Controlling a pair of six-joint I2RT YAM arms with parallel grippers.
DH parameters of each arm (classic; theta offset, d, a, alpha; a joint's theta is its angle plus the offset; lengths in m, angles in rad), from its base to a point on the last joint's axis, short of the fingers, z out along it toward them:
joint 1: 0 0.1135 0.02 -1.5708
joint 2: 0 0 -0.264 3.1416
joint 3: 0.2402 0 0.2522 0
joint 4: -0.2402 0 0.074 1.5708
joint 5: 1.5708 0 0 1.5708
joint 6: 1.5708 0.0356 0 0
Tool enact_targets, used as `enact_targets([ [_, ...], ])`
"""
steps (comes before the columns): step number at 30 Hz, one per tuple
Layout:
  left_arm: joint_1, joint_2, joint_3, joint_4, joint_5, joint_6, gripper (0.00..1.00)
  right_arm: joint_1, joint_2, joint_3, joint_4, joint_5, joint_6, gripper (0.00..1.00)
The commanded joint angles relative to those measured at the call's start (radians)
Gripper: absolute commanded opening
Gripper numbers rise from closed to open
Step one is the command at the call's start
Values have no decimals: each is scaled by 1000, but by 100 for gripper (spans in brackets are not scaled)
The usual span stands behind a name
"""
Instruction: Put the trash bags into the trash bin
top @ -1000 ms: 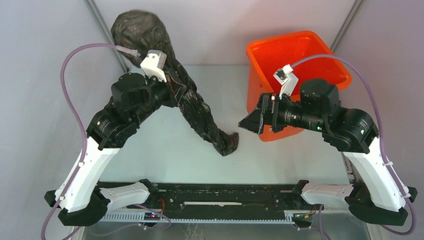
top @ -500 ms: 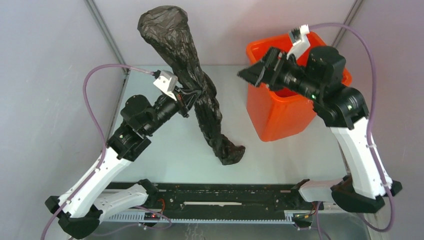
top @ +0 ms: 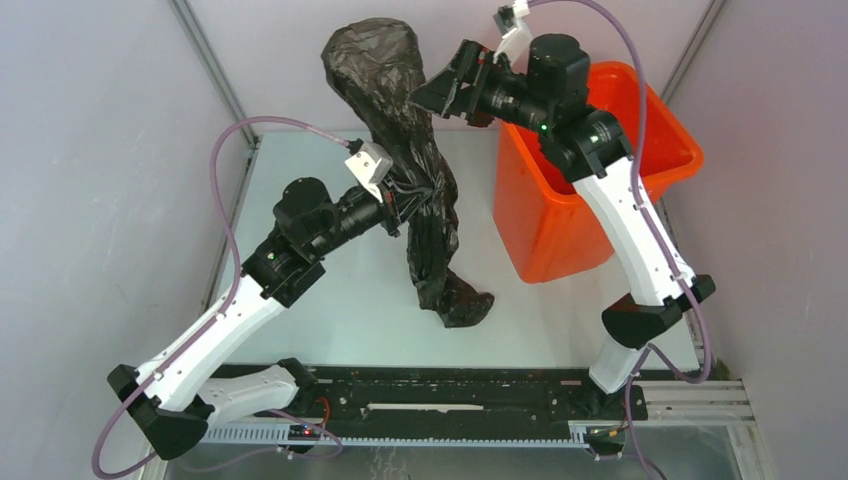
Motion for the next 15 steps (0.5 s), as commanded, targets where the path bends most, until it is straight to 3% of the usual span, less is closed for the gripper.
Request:
enact_targets([
  [1, -14, 10, 58, 4, 44, 28, 0, 27, 27, 41, 104, -13, -63, 95],
  [5, -24, 14, 53, -21, 51, 37, 0, 48, 77, 40, 103, 38, -140, 94],
  [7, -30, 13, 51, -51, 46, 49, 0, 49, 93, 40, 125, 35, -154, 85],
  [10, -34, 9, 51, -97, -16, 38, 0, 39, 100, 38, 185, 50, -173, 59],
  [14, -34, 14, 85, -180, -339, -30, 0, -9, 120, 43, 329, 45, -64, 2],
  [15, -34, 19, 105, -207, -419, -31, 0, -24, 130, 50, 375, 28, -11, 0],
])
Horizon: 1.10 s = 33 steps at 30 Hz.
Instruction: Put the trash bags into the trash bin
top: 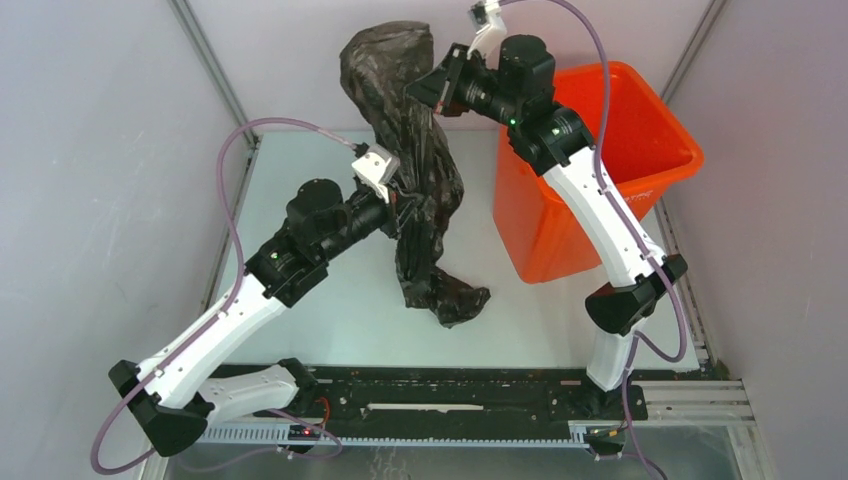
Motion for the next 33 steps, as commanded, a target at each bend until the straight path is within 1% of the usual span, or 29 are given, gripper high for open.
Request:
enact_targets([
  [1, -4, 7, 126, -104, -383, -32, 0, -59, 16, 59, 264, -31, 141, 0],
  [2, -5, 16, 157, -114, -455, -20, 0, -67, 28, 78, 321, -58, 178, 0],
  [4, -4, 40, 229, -126, -521, 31, 0, -66, 64, 148, 413, -87, 226, 0],
  [5, -3, 62, 296, -137, -547, 50, 0, -60, 83, 194, 446, -97, 249, 0],
  [6, -4, 77, 331, -151, -568, 64, 0, -57, 99, 239, 480, -106, 274, 0],
  [8, -3, 128, 476, -185, -607, 108, 0, -54, 121, 318, 550, -126, 332, 0],
  [10, -3, 162, 583, -212, -641, 124, 2, -55, 109, 327, 585, -129, 363, 0],
  [12, -3, 173, 645, -219, -661, 118, 10, -52, 73, 295, 603, -140, 354, 0],
  [13, -3, 171, 656, -218, -660, 104, 16, -48, 55, 271, 602, -154, 339, 0],
  [14, -3, 162, 653, -220, -645, 85, 24, -43, 33, 245, 597, -170, 321, 0],
  [15, -3, 149, 635, -224, -607, 77, 33, -38, 7, 219, 575, -189, 302, 0],
  [17, -3, 111, 564, -245, -546, 1, 57, -24, -46, 144, 548, -234, 245, 0],
  [18, -3, 88, 513, -267, -519, -46, 66, -15, -82, 89, 535, -255, 199, 0],
  [19, -3, 60, 463, -294, -488, -97, 74, 1, -118, 32, 500, -265, 140, 0],
  [21, -3, -1, 344, -359, -417, -235, 84, 37, -195, -85, 417, -275, -6, 0],
  [23, -3, -88, 226, -413, -336, -352, 90, 50, -268, -249, 386, -313, -131, 0],
  [26, -3, -234, 54, -429, -234, -508, 94, 40, -349, -437, 407, -418, -226, 0],
  [28, -3, -344, -44, -401, -190, -593, 95, 54, -382, -511, 365, -478, -305, 0],
  [31, -3, -486, -123, -319, -99, -687, 96, 102, -415, -577, 211, -476, -490, 0],
  [33, -3, -533, -150, -270, -7, -748, 96, 135, -455, -649, 131, -451, -587, 0],
])
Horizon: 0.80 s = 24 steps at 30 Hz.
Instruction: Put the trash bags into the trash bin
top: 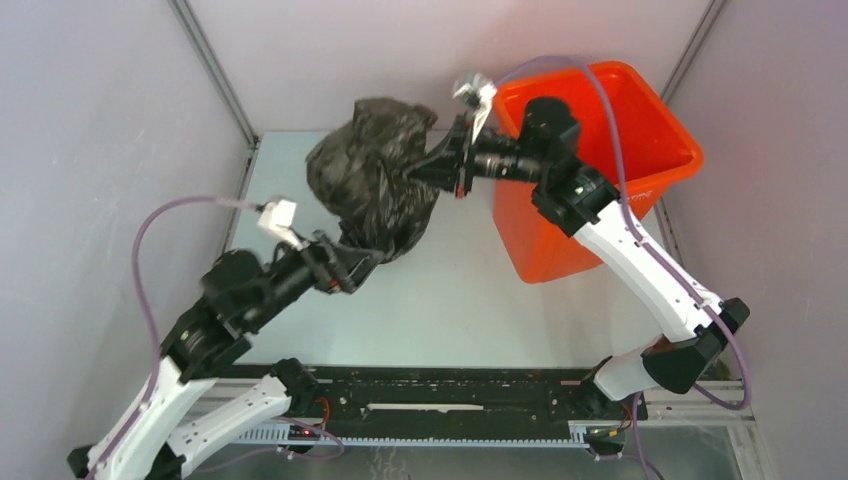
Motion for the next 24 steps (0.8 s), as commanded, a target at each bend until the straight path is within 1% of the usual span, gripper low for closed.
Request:
enact_targets([
  [1, -3, -126, -42, 152, 216, -231, 95, 72, -102, -132, -195, -8, -316, 0],
  [3, -3, -133, -42, 150, 232, -315, 94, 87, -174, -227, -221, 53, -355, 0],
  [4, -2, -139, -43, 150, 218, -361, 93, 88, -204, -264, -232, 70, -366, 0],
  [6, -3, -156, -56, 138, 136, -481, 94, 91, -254, -312, -270, 103, -382, 0],
  [9, -1, -171, -79, 81, -17, -758, 94, 108, -303, -343, -322, 140, -399, 0],
  [10, -1, -167, -99, 71, -39, -846, 95, 117, -312, -346, -335, 158, -404, 0],
  [11, -1, -161, -124, 65, -47, -931, 93, 124, -319, -350, -346, 173, -411, 0],
  [12, 0, -154, -155, 61, -45, -1015, 90, 131, -326, -351, -353, 190, -415, 0],
  [13, 4, -147, -195, 81, -39, -1088, 86, 136, -334, -352, -357, 215, -416, 0],
  [14, 13, -142, -244, 141, -32, -1124, 86, 141, -345, -357, -352, 243, -411, 0],
  [15, 21, -136, -297, 226, -29, -1144, 86, 143, -356, -365, -342, 262, -409, 0],
  [17, 43, -96, -368, 366, -19, -1151, 93, 143, -374, -374, -330, 290, -401, 0],
  [18, 65, -63, -379, 401, 7, -1138, 96, 143, -380, -378, -328, 294, -399, 0],
  [20, 112, 37, -360, 440, 84, -1075, 99, 143, -384, -387, -328, 298, -398, 0],
  [22, 153, 152, -312, 466, 183, -993, 98, 143, -376, -391, -330, 316, -394, 0],
  [23, 170, 204, -281, 471, 230, -953, 96, 143, -372, -392, -330, 335, -392, 0],
  [24, 190, 258, -242, 477, 278, -923, 92, 144, -369, -392, -329, 358, -386, 0],
])
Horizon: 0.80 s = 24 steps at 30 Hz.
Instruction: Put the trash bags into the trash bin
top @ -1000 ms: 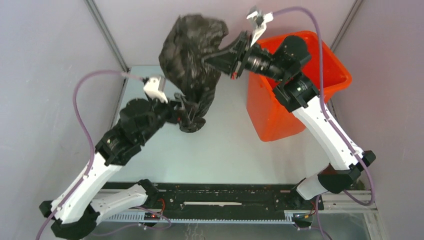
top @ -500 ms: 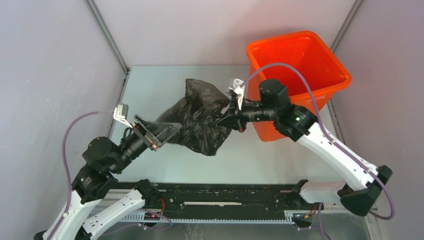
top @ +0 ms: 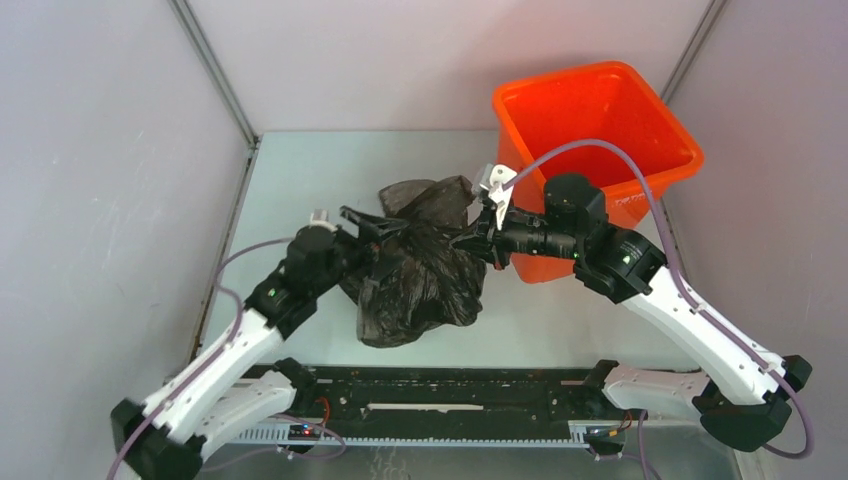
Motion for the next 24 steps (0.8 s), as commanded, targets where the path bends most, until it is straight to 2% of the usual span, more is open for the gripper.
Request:
enact_targets([
  [1, 82, 193, 139, 170, 231, 132, 85, 6, 8, -5, 20, 109, 4, 0],
  [3, 128, 266, 189, 182, 296, 183, 68, 6, 13, -4, 41, 179, 24, 1],
  [7, 250, 361, 255, 252, 386, 205, 46, -3, 30, -4, 124, 304, 64, 3],
  [11, 358, 448, 376, 352, 465, 213, 23, -31, 65, 11, 229, 331, 78, 0],
  [14, 409, 517, 556, 302, 514, 292, 13, -60, 135, 86, 261, 317, 65, 0],
  [17, 416, 541, 719, 241, 515, 408, 1, -75, 221, 227, 223, 296, 34, 0],
  [23, 409, 590, 975, 257, 535, 533, 0, -48, 295, 417, 184, 337, -4, 0],
  [24, 401, 610, 1034, 261, 557, 547, 0, -40, 291, 433, 176, 345, -4, 3],
])
